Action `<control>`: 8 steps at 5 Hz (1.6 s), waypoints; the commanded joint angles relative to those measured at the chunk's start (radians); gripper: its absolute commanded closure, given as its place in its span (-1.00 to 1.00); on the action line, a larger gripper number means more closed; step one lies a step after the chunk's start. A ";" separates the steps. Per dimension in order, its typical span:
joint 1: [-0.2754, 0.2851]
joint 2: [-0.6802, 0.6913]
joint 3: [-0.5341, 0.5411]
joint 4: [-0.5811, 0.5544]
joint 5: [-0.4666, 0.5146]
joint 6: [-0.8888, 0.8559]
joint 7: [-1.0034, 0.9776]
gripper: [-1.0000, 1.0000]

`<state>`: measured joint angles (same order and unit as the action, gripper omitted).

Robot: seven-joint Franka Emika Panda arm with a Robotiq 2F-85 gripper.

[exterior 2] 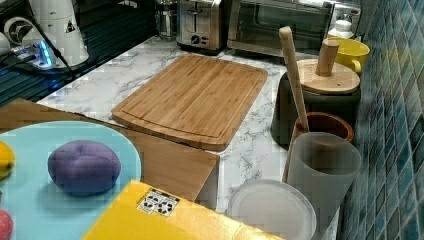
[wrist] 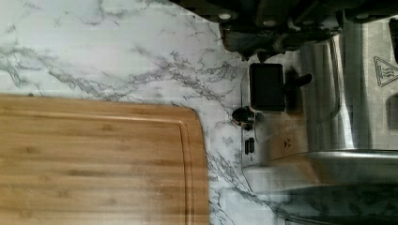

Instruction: Turn on the toaster.

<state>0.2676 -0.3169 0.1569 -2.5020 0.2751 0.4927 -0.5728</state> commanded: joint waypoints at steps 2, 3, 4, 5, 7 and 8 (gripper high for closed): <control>0.030 0.005 -0.029 -0.041 0.118 0.108 -0.088 1.00; 0.030 -0.010 -0.038 -0.047 0.181 0.111 -0.135 1.00; 0.022 0.020 -0.023 -0.028 0.152 0.097 -0.100 1.00; 0.021 0.034 -0.019 -0.032 0.155 0.110 -0.094 1.00; 0.017 0.106 0.013 -0.022 0.113 0.145 -0.020 1.00; 0.013 0.140 0.011 -0.032 0.119 0.161 0.002 1.00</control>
<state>0.2690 -0.1812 0.1440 -2.5469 0.3918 0.6489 -0.6431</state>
